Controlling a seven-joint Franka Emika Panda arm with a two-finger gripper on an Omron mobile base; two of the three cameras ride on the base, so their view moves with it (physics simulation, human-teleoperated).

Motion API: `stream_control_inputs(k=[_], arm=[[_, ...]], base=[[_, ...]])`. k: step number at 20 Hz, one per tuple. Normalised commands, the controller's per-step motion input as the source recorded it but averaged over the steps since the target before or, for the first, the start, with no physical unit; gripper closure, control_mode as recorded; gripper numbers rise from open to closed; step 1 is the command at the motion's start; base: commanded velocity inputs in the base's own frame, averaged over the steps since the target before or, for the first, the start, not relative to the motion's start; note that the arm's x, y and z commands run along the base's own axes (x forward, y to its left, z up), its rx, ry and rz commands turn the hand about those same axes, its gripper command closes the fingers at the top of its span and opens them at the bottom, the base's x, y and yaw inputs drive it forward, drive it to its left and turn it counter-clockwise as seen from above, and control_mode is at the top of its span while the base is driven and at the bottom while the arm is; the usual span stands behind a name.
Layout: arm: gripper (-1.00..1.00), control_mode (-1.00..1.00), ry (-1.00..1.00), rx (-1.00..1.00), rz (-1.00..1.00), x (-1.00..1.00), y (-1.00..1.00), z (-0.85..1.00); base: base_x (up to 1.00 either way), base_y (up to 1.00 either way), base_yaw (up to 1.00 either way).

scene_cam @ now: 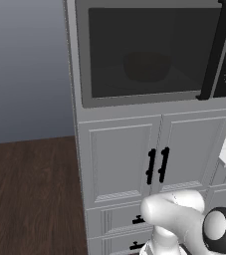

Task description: Open the microwave, place the bowl with waffle inside the microwave, then close the microwave door and turn it on.

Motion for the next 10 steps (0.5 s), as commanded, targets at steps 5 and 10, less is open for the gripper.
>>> stream_control_inputs(k=[5, 10], arm=[[1.0, -1.0, 0.14, 0.47, -0.08, 0.01, -0.73, -0.19], [1.0, -1.0, 0.0, 0.03, 0.0, 0.1, -0.07, -0.11]], base=[[0.0, 0.0, 0.0], [0.0, 0.0, 0.0]])
